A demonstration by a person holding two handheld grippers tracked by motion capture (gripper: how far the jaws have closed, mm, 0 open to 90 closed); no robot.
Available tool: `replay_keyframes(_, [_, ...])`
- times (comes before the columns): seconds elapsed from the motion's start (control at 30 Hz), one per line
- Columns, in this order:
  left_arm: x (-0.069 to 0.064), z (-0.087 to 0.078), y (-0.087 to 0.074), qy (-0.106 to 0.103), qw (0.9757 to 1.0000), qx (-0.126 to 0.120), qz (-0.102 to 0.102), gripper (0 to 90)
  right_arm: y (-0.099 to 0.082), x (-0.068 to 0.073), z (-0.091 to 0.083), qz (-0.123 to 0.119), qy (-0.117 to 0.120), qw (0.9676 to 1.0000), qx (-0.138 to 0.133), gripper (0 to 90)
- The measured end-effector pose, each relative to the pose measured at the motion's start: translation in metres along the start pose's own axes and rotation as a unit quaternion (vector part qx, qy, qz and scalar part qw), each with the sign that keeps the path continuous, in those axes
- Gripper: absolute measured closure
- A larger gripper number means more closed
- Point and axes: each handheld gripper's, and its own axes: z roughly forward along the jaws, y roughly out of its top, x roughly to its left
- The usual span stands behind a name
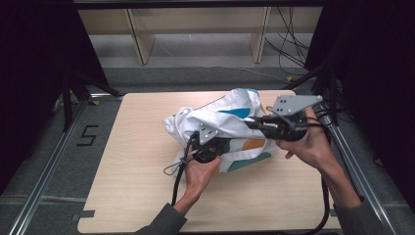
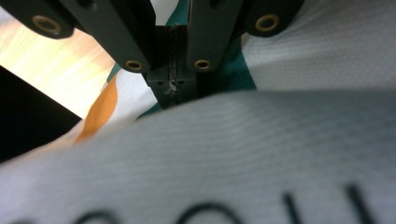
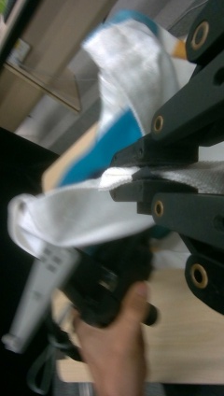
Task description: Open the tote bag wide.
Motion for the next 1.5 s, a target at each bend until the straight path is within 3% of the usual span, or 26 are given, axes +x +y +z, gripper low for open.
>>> replay_keyframes(0.07, [-0.002, 0.001, 0.0, -0.009, 0.9999, -0.004, -0.005, 89.0, -0.013, 0.01, 0.008, -0.018, -0.023, 0.9987, 0.043, 85.5])
replay_keyframes(0.2, [0.0, -0.002, -0.002, -0.026, 0.9996, 0.006, -0.011, 87.4, -0.036, 0.018, 0.033, -0.009, -0.022, 0.9958, 0.089, 85.7])
replay_keyframes(0.27, [0.0, -0.006, -0.004, -0.041, 0.999, 0.016, -0.005, 84.9, -0.046, 0.016, 0.042, 0.0, -0.022, 0.996, 0.086, 85.8])
replay_keyframes(0.3, [0.0, -0.009, -0.006, -0.062, 0.9977, 0.027, -0.005, 82.5, -0.051, 0.015, 0.044, 0.013, -0.02, 0.9959, 0.088, 85.8])
replay_keyframes(0.33, [-0.003, -0.015, -0.01, -0.077, 0.9965, 0.032, -0.008, 81.2, -0.053, 0.015, 0.046, 0.016, -0.021, 0.9959, 0.087, 85.8])
replay_keyframes(0.4, [-0.009, -0.036, -0.016, -0.092, 0.995, 0.033, 0.018, 80.3, -0.06, 0.016, 0.052, 0.027, -0.015, 0.995, 0.095, 85.9])
replay_keyframes(0.43, [-0.011, -0.044, -0.016, -0.097, 0.9948, 0.026, 0.02, 79.5, -0.063, 0.017, 0.055, 0.03, -0.009, 0.9944, 0.1, 85.8])
replay_keyframes(0.47, [-0.011, -0.056, -0.015, -0.097, 0.9948, 0.018, 0.027, 78.9, -0.065, 0.016, 0.058, 0.02, -0.006, 0.995, 0.098, 85.9])
replay_keyframes(0.57, [-0.003, -0.086, -0.003, -0.078, 0.9956, 0.0, 0.052, 75.7, -0.071, 0.022, 0.065, 0.031, 0.002, 0.9935, 0.11, 86.0])
replay_keyframes(0.7, [0.022, -0.117, 0.009, -0.032, 0.9975, -0.033, 0.054, 66.2, -0.079, 0.028, 0.074, 0.029, 0.003, 0.9928, 0.116, 86.1])
replay_keyframes(0.73, [0.026, -0.12, 0.01, -0.028, 0.9977, -0.041, 0.046, 66.2, -0.08, 0.027, 0.075, 0.027, 0.009, 0.9932, 0.113, 86.1])
replay_keyframes(0.8, [0.034, -0.129, 0.014, 0.011, 0.9963, -0.055, 0.066, 55.3, -0.08, 0.026, 0.075, 0.036, 0.009, 0.9935, 0.107, 86.1])
replay_keyframes(0.87, [0.04, -0.133, 0.018, 0.029, 0.996, -0.065, 0.055, 45.9, -0.08, 0.025, 0.075, 0.03, 0.013, 0.9939, 0.105, 86.1])
replay_keyframes(0.9, [0.043, -0.131, 0.022, 0.03, 0.9954, -0.067, 0.061, 44.3, -0.08, 0.025, 0.075, 0.03, 0.013, 0.9938, 0.106, 86.1])
replay_keyframes(1.0, [0.046, -0.117, 0.028, 0.027, 0.996, -0.038, 0.076, 43.7, -0.079, 0.025, 0.073, 0.033, 0.016, 0.9934, 0.109, 86.1])
replay_keyframes(1.07, [0.05, -0.107, 0.028, 0.021, 0.9961, -0.026, 0.082, 50.4, -0.078, 0.026, 0.072, 0.041, 0.009, 0.994, 0.101, 86.0])
replay_keyframes(1.13, [0.055, -0.103, 0.027, 0.011, 0.9964, -0.027, 0.08, 67.1, -0.078, 0.026, 0.07, 0.038, 0.01, 0.9946, 0.096, 85.9])
replay_keyframes(1.2, [0.056, -0.103, 0.025, 0.009, 0.9961, -0.029, 0.082, 77.2, -0.078, 0.025, 0.069, 0.042, 0.012, 0.9949, 0.091, 85.7])
replay_keyframes(1.3, [0.054, -0.104, 0.022, 0.01, 0.9953, -0.029, 0.092, 80.6, -0.077, 0.023, 0.067, 0.041, 0.016, 0.9952, 0.088, 82.9])
replay_keyframes(1.37, [0.056, -0.106, 0.019, 0.001, 0.9956, -0.032, 0.089, 81.4, -0.072, 0.02, 0.058, 0.049, 0.018, 0.9962, 0.07, 77.7])
replay_keyframes(1.4, [0.056, -0.107, 0.019, 0.002, 0.9954, -0.032, 0.09, 81.5, -0.068, 0.018, 0.047, 0.07, 0.01, 0.9961, 0.053, 74.6])
replay_keyframes(1.47, [0.056, -0.106, 0.017, -0.004, 0.9951, -0.035, 0.092, 81.7, -0.055, 0.012, 0.027, 0.084, 0.001, 0.9965, 0.008, 71.2])
replay_keyframes(1.5, [0.055, -0.106, 0.017, -0.004, 0.9949, -0.035, 0.095, 81.7, -0.05, 0.009, 0.02, 0.092, -0.006, 0.9958, 0.0, 69.3])
